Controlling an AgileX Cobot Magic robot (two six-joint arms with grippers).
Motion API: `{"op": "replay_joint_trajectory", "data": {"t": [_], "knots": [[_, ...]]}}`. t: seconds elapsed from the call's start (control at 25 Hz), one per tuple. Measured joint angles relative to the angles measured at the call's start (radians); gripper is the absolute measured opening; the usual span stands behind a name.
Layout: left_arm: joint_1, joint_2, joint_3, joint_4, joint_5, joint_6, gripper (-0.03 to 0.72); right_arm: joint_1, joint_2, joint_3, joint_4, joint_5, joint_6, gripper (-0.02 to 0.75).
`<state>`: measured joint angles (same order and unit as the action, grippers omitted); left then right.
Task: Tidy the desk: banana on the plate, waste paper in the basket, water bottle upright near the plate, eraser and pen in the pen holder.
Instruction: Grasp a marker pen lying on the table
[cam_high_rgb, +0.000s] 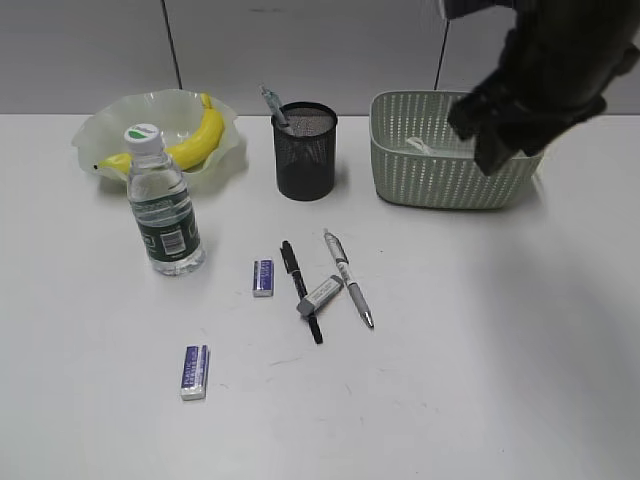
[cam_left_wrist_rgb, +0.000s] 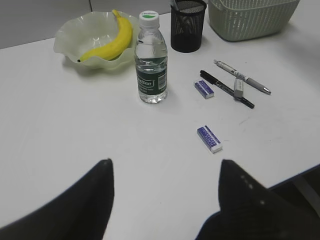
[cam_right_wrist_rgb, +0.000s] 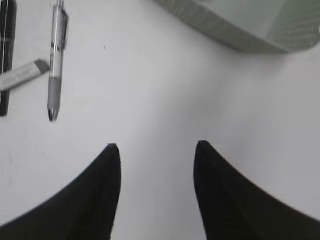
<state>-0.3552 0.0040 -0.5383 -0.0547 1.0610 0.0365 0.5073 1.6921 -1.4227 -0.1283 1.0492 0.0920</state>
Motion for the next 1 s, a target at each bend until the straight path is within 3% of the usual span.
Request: {"op": "replay_joint_trajectory", "data": {"t": [0.44,1.0], "knots": [[0.000,0.000,0.000,0.000,0.000,0.000,0.489,0.000,-0.512,0.531,0.049,0.001,-0.002,0.373],[0.000,0.000,0.000,-0.003,0.000,0.000,0.489,0.000,-1.306,0.809,0.077,0.030,-0.112,0.372]]}}
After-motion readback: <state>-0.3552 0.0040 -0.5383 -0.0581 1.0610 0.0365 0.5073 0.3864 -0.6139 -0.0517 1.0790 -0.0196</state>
